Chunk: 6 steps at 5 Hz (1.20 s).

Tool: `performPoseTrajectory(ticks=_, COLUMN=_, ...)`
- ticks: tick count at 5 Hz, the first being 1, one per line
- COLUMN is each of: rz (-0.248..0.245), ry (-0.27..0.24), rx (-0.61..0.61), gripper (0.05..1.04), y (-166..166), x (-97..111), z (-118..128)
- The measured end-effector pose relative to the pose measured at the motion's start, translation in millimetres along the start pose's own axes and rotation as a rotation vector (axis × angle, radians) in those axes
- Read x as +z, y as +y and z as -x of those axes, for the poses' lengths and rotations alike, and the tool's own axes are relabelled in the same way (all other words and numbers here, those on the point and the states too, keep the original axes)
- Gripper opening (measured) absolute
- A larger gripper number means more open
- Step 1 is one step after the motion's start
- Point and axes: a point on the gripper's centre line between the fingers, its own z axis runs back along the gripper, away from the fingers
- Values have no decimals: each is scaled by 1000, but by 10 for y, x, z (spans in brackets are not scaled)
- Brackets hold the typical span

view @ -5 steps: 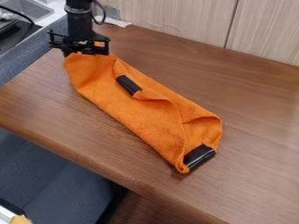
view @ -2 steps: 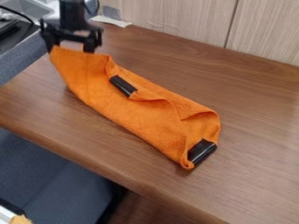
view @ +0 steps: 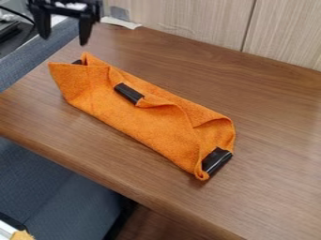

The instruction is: Unfold cloth from mid table to top left

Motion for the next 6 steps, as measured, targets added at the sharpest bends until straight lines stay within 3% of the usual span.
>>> performPoseTrajectory(ticks=1, rz=12, ry=-4, rx=7, gripper=1001, y=32, x=91, z=100)
performPoseTrajectory(ticks=6, rz=11, ry=-8, rx=7, gripper=1001, y=35, x=96, z=97)
